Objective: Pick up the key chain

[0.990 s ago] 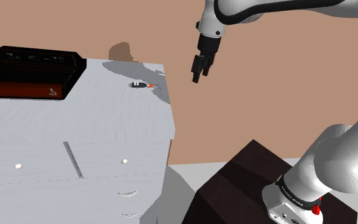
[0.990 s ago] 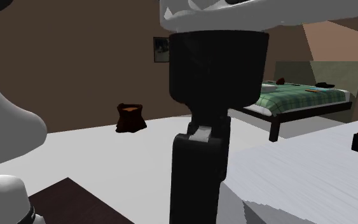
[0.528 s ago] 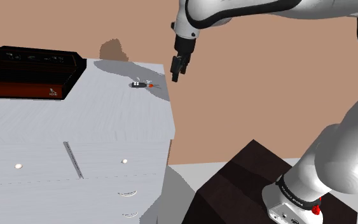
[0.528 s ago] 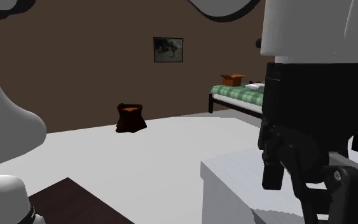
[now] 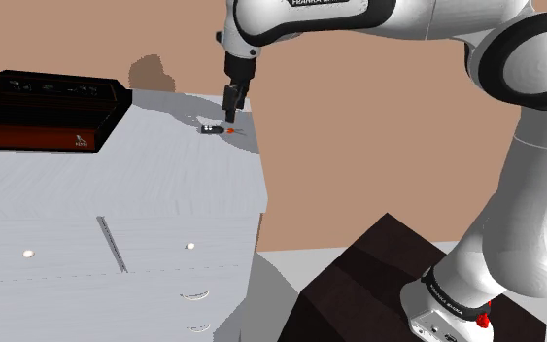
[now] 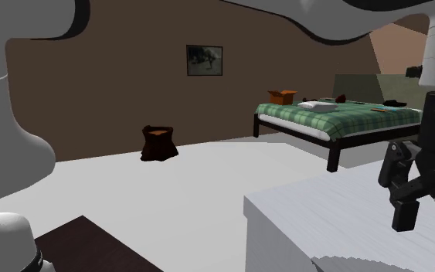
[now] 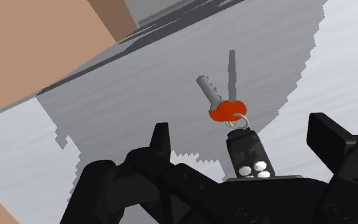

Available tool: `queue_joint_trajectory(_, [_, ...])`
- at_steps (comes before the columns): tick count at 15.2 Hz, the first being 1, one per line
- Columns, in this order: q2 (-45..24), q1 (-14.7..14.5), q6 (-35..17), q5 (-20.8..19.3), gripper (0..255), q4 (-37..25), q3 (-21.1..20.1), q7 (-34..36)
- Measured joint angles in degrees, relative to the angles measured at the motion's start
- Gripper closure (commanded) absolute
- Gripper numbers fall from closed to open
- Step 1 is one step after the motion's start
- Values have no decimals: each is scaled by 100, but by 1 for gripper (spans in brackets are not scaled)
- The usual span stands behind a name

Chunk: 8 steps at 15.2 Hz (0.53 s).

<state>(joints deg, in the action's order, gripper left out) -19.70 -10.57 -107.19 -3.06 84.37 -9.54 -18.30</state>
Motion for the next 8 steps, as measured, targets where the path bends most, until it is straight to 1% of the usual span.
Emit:
queue_joint_trajectory(1, [-122, -26, 21, -27, 0, -155, -13, -39])
queue_joint_trajectory(3, [-210, -51, -80, -51, 0, -151, -24, -54])
queue_joint_trajectory(8, [-274, -47, -430, -67, 0, 132, -20, -58])
